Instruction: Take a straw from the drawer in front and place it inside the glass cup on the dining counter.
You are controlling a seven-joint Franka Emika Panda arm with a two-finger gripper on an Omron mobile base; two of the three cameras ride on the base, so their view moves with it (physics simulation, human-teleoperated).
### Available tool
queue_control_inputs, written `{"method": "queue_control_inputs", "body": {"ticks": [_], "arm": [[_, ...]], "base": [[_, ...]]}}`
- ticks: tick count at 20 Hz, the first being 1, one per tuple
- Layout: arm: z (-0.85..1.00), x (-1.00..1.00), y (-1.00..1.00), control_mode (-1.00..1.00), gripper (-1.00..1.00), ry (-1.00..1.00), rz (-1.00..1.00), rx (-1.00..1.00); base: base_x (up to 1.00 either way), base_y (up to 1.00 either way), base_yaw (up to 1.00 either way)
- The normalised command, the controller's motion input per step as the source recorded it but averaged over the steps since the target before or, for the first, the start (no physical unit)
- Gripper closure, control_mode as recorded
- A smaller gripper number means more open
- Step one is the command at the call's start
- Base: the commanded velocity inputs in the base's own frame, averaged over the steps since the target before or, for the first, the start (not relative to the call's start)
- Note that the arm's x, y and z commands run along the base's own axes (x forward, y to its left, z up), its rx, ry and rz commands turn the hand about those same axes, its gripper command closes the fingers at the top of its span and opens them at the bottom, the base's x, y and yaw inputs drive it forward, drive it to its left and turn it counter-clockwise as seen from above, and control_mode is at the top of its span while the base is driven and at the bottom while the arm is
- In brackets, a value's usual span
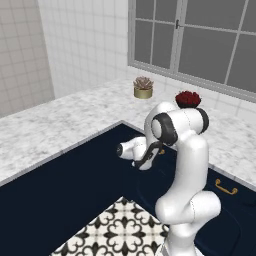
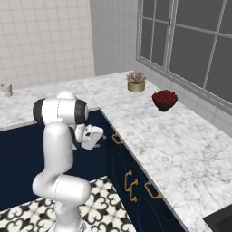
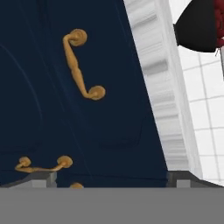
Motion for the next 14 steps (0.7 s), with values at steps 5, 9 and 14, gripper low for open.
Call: {"method": "queue_control_inputs", "body": {"ticks": [5, 9, 14], "arm": [[-0.01, 0.25, -0.35, -1.0, -1.0, 0.0, 0.0, -0.01], [-0.22, 0.32, -0.09, -1.0, -1.0, 0.0, 0.0, -0.1], [-0.36, 0.4, 0.01, -1.0, -1.0, 0.0, 0.02, -0.14]], "base": [[0.0, 0.0, 0.0], [0.0, 0.0, 0.0], [0.0, 0.0, 0.0]]}}
